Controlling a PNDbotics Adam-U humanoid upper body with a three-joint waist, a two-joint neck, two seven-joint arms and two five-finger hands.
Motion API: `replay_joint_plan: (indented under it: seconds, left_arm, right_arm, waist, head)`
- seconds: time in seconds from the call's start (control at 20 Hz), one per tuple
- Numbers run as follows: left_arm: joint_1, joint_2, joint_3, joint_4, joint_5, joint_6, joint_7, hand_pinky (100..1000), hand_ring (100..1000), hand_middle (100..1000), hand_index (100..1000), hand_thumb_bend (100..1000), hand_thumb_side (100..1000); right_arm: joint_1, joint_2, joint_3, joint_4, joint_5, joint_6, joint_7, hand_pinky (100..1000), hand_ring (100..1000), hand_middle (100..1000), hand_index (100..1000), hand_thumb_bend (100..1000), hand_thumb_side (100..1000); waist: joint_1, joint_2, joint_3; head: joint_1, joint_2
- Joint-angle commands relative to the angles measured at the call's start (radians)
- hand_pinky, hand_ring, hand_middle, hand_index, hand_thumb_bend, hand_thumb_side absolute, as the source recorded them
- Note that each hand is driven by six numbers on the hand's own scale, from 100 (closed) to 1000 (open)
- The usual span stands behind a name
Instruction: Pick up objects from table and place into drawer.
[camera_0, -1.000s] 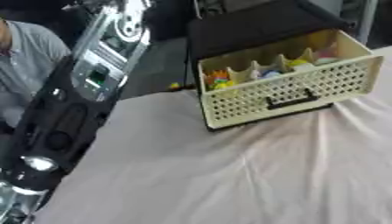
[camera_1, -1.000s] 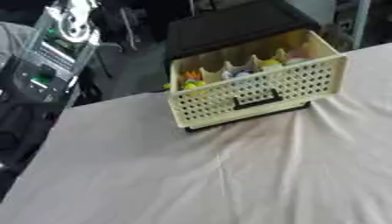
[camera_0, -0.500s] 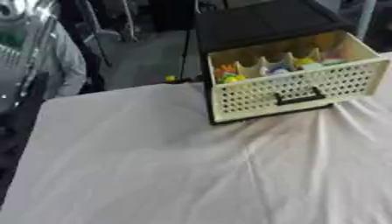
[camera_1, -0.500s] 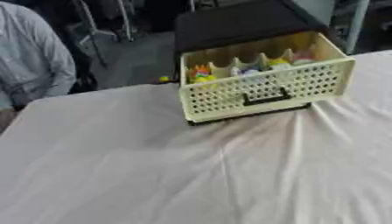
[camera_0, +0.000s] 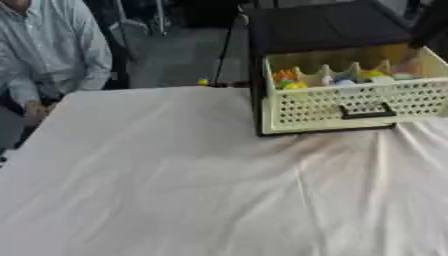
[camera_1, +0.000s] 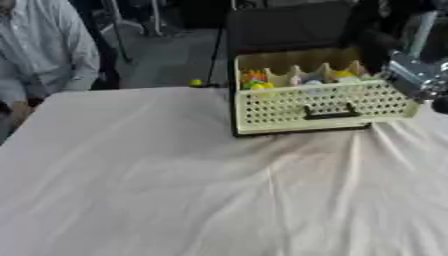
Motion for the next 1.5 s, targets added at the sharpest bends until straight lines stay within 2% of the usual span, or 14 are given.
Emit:
replay_joint_plan:
  seconds: [0.05, 0.15, 0.25, 0.55, 0.8, 1.05, 1.5]
  left_arm:
    - [0.038, 0.021, 0.020, -0.013, -0.006, -0.049, 0.006, 595, 742, 752, 981, 461, 990]
    - [0.077, 0.004, 0.029, -0.013, -0.014, -0.070, 0.010, 592, 740, 750, 977, 450, 998]
    - [0.116, -0.017, 0.036, -0.013, -0.019, -0.083, 0.014, 588, 740, 749, 975, 438, 1000]
    - [0.200, -0.081, 0.058, -0.013, -0.029, -0.091, 0.032, 574, 734, 744, 968, 412, 1000]
    - [0.253, -0.118, 0.066, -0.013, -0.025, -0.073, 0.043, 554, 728, 740, 961, 381, 1000]
    - [0.280, -0.147, 0.059, -0.013, -0.017, -0.052, 0.034, 541, 725, 738, 959, 352, 1000]
    - [0.294, -0.183, 0.059, -0.013, -0.021, -0.041, 0.031, 528, 723, 736, 956, 337, 1000]
  right_arm:
    - [-0.050, -0.029, 0.029, -0.015, -0.044, 0.013, 0.132, 473, 538, 664, 728, 100, 1000]
    - [-0.075, -0.019, 0.054, -0.015, -0.069, 0.032, 0.211, 485, 594, 665, 751, 100, 1000]
    - [-0.095, -0.008, 0.081, -0.015, -0.096, 0.061, 0.287, 491, 602, 649, 751, 100, 1000]
    - [-0.110, -0.010, 0.170, -0.015, -0.167, 0.162, 0.320, 456, 581, 608, 741, 100, 1000]
    - [-0.071, -0.046, 0.166, -0.015, -0.199, 0.197, 0.320, 395, 532, 600, 739, 100, 1000]
    - [-0.021, -0.067, 0.153, -0.015, -0.190, 0.220, 0.320, 404, 576, 668, 769, 100, 1000]
    - [0.067, -0.090, 0.144, -0.015, -0.167, 0.300, 0.320, 328, 512, 739, 840, 100, 1000]
  waist:
    - [-0.010, -0.025, 0.011]
    - [-0.016, -0.027, 0.020]
    - [-0.021, -0.028, 0.028]
    - [-0.029, -0.026, 0.030]
    - [-0.035, -0.014, 0.026]
    - [-0.036, 0.006, 0.021]
    - [-0.034, 0.036, 0.022]
  head:
    - [-0.017, 0.012]
    - [-0.025, 0.013]
    - [-0.038, 0.011]
    - [-0.075, -0.002]
    - [-0.079, -0.015]
    - [-0.070, -0.026]
    - [-0.067, -0.041]
